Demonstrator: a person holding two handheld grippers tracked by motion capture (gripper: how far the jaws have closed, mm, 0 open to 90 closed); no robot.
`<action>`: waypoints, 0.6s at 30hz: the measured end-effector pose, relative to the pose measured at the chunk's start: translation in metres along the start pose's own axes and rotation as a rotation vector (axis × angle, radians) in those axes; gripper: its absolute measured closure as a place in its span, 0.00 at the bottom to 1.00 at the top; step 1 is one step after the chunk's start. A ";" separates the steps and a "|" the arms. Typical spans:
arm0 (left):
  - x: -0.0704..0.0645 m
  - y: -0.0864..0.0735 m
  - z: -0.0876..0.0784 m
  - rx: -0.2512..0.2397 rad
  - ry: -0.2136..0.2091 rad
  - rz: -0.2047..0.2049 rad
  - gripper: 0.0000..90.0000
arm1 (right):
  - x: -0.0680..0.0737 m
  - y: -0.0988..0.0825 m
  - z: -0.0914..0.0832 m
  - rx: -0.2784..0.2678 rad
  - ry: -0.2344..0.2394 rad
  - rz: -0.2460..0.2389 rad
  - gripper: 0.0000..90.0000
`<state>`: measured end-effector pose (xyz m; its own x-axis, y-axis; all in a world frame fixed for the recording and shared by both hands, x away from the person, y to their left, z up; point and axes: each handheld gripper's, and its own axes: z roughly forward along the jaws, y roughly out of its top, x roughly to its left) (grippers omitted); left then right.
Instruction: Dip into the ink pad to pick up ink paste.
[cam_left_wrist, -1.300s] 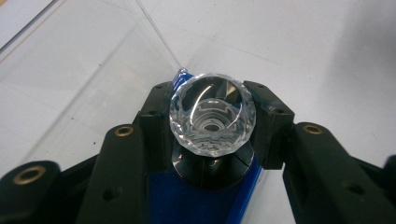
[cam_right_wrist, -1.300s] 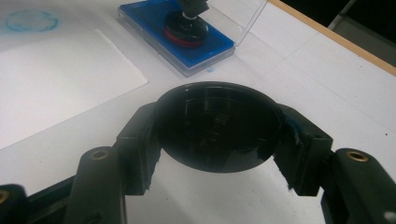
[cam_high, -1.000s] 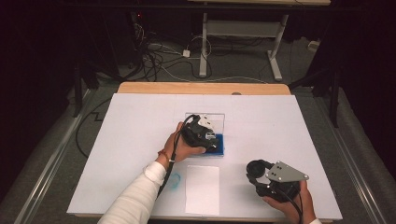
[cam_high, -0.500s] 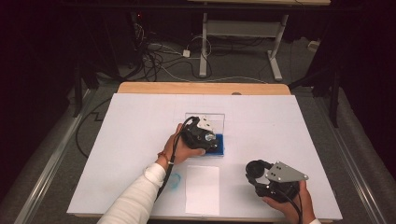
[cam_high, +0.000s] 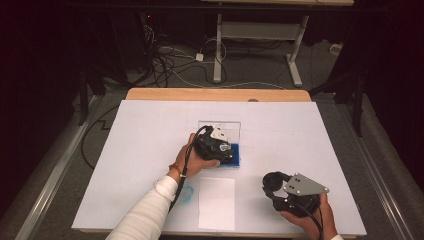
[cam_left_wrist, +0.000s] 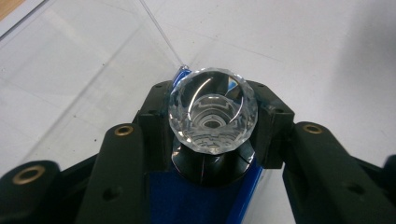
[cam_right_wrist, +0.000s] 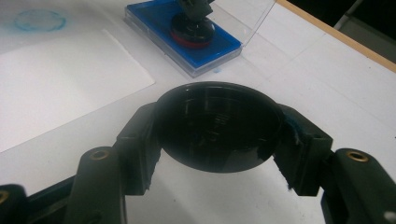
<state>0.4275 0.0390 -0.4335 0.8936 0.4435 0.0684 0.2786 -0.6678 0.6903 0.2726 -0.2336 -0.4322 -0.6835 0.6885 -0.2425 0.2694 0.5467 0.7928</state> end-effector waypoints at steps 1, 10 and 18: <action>0.000 0.000 0.000 0.003 0.002 0.003 0.60 | 0.000 0.000 0.000 0.001 0.001 -0.001 0.43; 0.001 -0.001 0.000 0.001 0.001 0.004 0.60 | 0.000 0.000 0.000 0.001 0.002 -0.002 0.43; 0.000 0.000 0.000 0.010 0.015 0.011 0.61 | 0.000 0.000 -0.001 -0.003 -0.001 -0.004 0.43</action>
<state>0.4271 0.0390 -0.4336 0.8912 0.4452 0.0866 0.2725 -0.6782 0.6825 0.2721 -0.2342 -0.4317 -0.6843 0.6864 -0.2462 0.2647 0.5484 0.7932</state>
